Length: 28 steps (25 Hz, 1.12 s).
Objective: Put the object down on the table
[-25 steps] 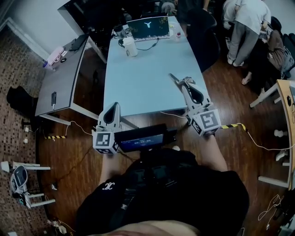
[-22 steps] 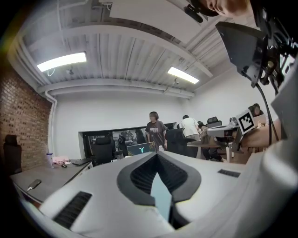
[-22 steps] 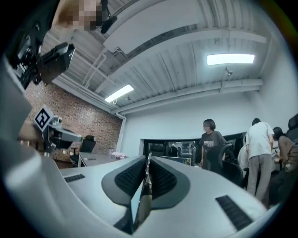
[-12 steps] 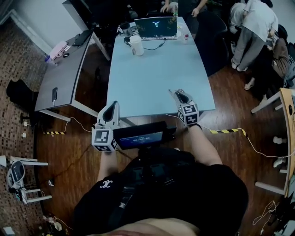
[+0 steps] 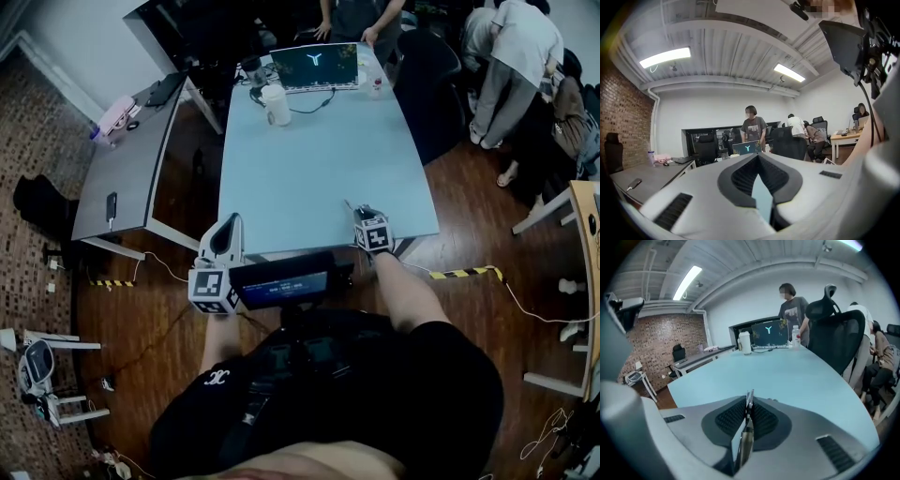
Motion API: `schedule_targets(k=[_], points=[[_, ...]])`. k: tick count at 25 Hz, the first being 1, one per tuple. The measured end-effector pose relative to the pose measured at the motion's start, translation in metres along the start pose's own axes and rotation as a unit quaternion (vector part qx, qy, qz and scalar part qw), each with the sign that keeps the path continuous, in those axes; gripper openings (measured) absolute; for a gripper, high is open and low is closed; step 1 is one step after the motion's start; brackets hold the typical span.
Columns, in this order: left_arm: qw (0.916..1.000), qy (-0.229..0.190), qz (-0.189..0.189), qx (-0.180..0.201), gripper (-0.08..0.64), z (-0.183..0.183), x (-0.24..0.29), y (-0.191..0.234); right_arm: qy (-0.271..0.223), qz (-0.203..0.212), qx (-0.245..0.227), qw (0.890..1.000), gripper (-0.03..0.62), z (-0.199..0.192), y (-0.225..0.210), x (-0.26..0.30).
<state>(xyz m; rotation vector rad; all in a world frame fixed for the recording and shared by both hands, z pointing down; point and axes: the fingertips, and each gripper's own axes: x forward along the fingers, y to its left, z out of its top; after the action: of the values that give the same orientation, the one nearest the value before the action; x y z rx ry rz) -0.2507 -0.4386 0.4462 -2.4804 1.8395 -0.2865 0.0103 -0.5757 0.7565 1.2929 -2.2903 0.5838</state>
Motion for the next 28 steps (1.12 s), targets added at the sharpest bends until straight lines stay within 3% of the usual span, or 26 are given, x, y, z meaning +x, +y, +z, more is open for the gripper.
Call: schedule_targets(k=[3,6,9,14,17,19,23,25,28], points=[[1.0,0.007,-0.002,-0.006,0.005,-0.005,0.005,0.0,0.016,-0.028,0.006,0.999,0.046,-0.01,-0.009,0.008],[0.9999,0.009,0.002,-0.008,0.005,-0.005,0.007,0.004,0.026,-0.028,-0.029,0.999,0.074,0.002,-0.007,0.013],[0.9999,0.007,0.006,-0.009,0.005,-0.006,0.008,0.009,0.035,-0.012,-0.04,0.999,0.364,-0.001,-0.007,0.024],[0.9998,0.009,0.01,-0.012,0.005,-0.009,0.009,0.015,0.025,-0.016,-0.023,0.999,0.428,0.0,-0.016,0.022],[0.9999,0.007,0.01,-0.011,0.005,-0.007,0.011,0.014,-0.008,-0.021,-0.011,1.0,0.428,0.02,-0.025,0.011],[0.9999,0.004,0.01,-0.01,0.005,-0.005,0.012,0.013,-0.062,-0.031,-0.001,0.998,0.428,0.047,-0.035,-0.006],[0.9998,0.002,0.014,-0.01,0.005,-0.005,0.012,0.009,-0.214,-0.039,0.016,0.976,0.415,0.125,-0.051,-0.08],[0.9998,0.002,0.017,-0.011,0.005,-0.005,0.012,0.006,-0.273,-0.038,0.01,0.961,0.366,0.163,-0.052,-0.131],[0.9998,0.002,0.02,-0.008,0.005,-0.001,0.013,-0.001,-0.342,-0.071,-0.041,0.936,0.186,0.208,-0.053,-0.213]])
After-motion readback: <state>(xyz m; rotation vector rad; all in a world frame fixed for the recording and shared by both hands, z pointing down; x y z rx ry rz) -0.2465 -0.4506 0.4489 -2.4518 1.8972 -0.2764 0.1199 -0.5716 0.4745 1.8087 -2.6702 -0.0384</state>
